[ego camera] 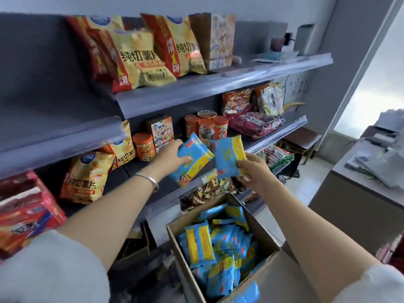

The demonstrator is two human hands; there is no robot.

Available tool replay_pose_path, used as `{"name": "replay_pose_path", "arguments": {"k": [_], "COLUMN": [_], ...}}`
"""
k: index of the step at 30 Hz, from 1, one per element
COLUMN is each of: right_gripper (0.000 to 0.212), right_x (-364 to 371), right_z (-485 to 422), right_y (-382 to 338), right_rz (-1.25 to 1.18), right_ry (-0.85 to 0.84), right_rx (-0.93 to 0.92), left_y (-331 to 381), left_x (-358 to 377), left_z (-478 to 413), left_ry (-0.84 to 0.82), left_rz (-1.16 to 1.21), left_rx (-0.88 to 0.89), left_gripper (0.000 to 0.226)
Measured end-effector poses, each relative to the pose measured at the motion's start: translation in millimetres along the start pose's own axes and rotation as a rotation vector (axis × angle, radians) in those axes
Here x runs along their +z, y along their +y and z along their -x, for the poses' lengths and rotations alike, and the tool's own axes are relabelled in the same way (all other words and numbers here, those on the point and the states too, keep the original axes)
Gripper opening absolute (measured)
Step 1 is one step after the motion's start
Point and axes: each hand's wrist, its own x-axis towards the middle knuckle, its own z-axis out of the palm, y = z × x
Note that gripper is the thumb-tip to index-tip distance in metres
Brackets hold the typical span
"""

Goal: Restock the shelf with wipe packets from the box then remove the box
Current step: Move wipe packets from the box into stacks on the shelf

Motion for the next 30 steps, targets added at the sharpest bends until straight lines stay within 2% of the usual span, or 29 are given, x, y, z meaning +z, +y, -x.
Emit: {"name": "replay_pose_path", "arguments": {"k": [7, 11, 14, 19, 25, 27, 30], "right_gripper": [0.019, 0.033, 0.038, 0.023, 0.012, 0.018, 0.048], "right_x": [72, 125, 173, 268, 381, 417, 466], "right_z": [25, 43, 57, 98, 159, 179, 207], "right_y": [-66, -93, -103, -114, -118, -116, -110], "right_rz": [-0.243, -0.365, -0.346, -0.296, -0.064, -0.022, 0.017], "right_ry": [-0.275, -0.456, -0.492, -0.547, -0.561, -0.585, -0.649], "right_rx": [-0.196, -0.231, -0.252, -0.263, -0.446, -0.516, -0.576], "left_y": [19, 10, -6, -54, -122, -146, -181], "left_x": [-120, -173, -206, -270, -349, -370, -396], "left_z": [29, 53, 74, 125, 202, 228, 263], "left_ry": [0.352, 0.462, 0.530, 0.624, 0.720, 0.738, 0.762], "left_rz": [-0.023, -0.019, -0.008, -0.075, -0.190, -0.218, -0.259], "left_rx": [0.034, 0.029, 0.025, -0.042, -0.131, -0.170, -0.253], "left_gripper": [0.027, 0.027, 0.025, 0.023, 0.022, 0.021, 0.022]}}
